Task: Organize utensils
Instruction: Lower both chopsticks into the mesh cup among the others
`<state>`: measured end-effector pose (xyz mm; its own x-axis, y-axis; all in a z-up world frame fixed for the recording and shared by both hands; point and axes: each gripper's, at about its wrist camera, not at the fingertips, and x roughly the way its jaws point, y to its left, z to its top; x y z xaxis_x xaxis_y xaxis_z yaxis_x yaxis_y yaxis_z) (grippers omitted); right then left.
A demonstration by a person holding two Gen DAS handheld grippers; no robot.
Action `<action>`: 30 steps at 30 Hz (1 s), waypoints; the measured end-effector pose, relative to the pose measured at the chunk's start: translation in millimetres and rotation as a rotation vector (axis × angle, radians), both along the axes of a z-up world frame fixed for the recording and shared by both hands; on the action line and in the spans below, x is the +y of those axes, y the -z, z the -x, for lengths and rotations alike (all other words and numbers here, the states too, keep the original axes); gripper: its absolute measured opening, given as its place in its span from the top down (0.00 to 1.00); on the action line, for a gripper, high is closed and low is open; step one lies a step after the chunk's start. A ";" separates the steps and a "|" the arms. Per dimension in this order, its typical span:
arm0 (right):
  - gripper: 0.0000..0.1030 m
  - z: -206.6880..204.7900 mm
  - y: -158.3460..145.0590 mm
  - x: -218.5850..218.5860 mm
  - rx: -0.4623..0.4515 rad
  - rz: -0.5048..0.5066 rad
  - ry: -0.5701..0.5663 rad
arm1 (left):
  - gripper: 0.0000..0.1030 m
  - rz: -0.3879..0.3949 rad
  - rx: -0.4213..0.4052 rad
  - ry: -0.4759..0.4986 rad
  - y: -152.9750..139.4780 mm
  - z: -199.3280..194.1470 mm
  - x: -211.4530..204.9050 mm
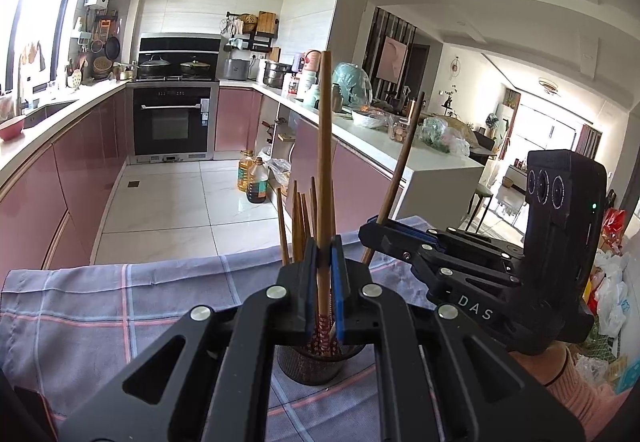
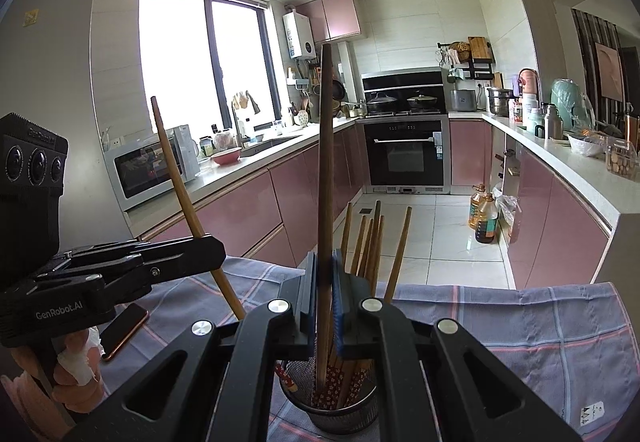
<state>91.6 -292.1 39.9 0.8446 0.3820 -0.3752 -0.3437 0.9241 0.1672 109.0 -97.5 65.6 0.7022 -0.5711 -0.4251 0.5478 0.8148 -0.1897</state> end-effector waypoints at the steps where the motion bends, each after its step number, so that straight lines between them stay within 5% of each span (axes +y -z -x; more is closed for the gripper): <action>1: 0.94 -1.1 0.7 -0.3 0.004 0.002 0.001 | 0.93 -0.007 0.004 0.002 1.8 -2.1 -1.7; 30: 0.94 -13.9 35.2 4.5 0.104 0.025 -0.005 | 0.93 -0.113 0.116 0.015 41.3 -25.6 -25.6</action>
<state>105.5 -287.6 4.6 0.7987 0.3759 -0.4699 -0.3306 0.9266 0.1793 134.6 -123.0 24.2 0.6362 -0.5256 -0.5649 0.5402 0.8261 -0.1603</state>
